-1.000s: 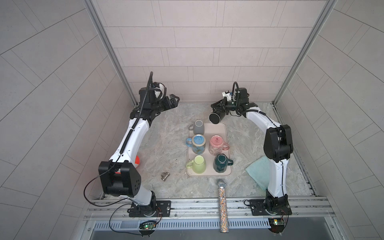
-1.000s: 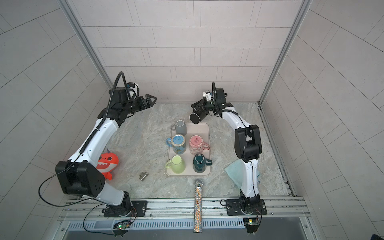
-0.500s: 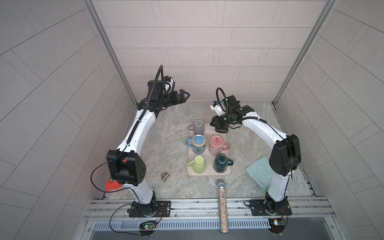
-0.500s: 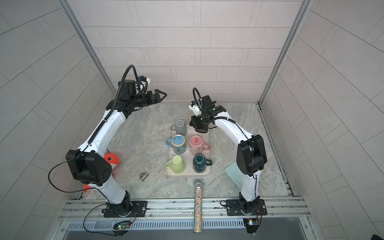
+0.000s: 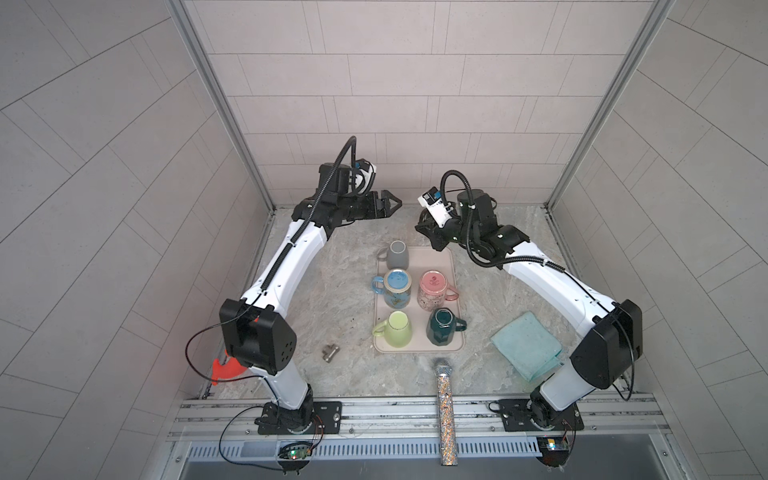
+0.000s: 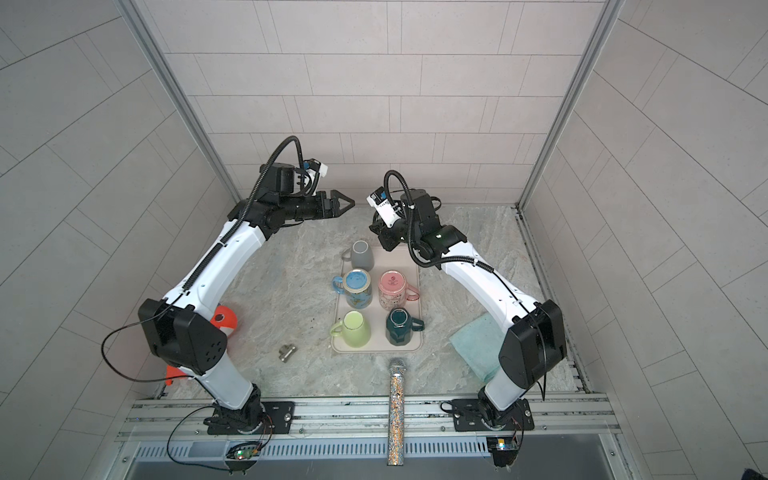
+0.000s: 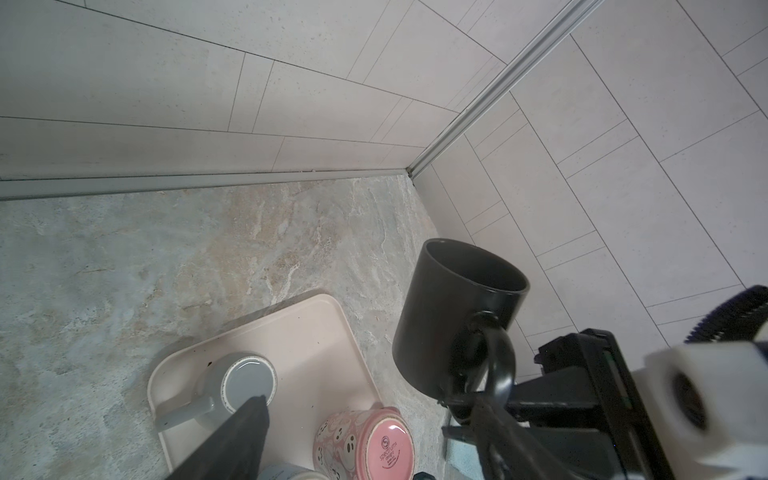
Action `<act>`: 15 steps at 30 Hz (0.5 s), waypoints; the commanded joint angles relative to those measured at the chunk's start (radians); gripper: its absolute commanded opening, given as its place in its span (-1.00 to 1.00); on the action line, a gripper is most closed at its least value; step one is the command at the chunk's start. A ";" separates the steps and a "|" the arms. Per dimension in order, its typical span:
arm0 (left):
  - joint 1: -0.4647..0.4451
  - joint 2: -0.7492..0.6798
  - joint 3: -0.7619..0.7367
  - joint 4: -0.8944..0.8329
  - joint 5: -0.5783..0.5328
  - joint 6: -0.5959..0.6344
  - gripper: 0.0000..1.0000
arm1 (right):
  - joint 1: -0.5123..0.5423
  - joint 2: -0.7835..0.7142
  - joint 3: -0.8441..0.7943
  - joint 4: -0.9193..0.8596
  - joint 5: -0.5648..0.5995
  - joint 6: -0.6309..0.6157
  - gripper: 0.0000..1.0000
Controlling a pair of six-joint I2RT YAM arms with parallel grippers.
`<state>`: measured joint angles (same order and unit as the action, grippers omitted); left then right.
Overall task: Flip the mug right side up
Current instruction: 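Carry the black mug toward the left gripper while the left arm reaches toward it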
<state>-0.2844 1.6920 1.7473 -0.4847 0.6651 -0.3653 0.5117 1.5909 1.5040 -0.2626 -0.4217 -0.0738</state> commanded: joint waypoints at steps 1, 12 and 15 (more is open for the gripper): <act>-0.028 -0.019 0.028 -0.005 -0.002 0.020 0.64 | 0.037 -0.041 0.028 0.085 -0.018 -0.104 -1.00; -0.079 -0.021 0.042 -0.044 0.010 0.032 0.48 | 0.075 0.000 0.081 0.044 0.010 -0.150 -1.00; -0.091 -0.027 0.036 -0.054 0.005 0.041 0.44 | 0.077 0.019 0.100 0.029 0.018 -0.152 -1.00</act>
<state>-0.3634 1.6920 1.7626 -0.5114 0.6697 -0.3508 0.5877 1.6123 1.5524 -0.2970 -0.4168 -0.1734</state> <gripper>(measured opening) 0.723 0.094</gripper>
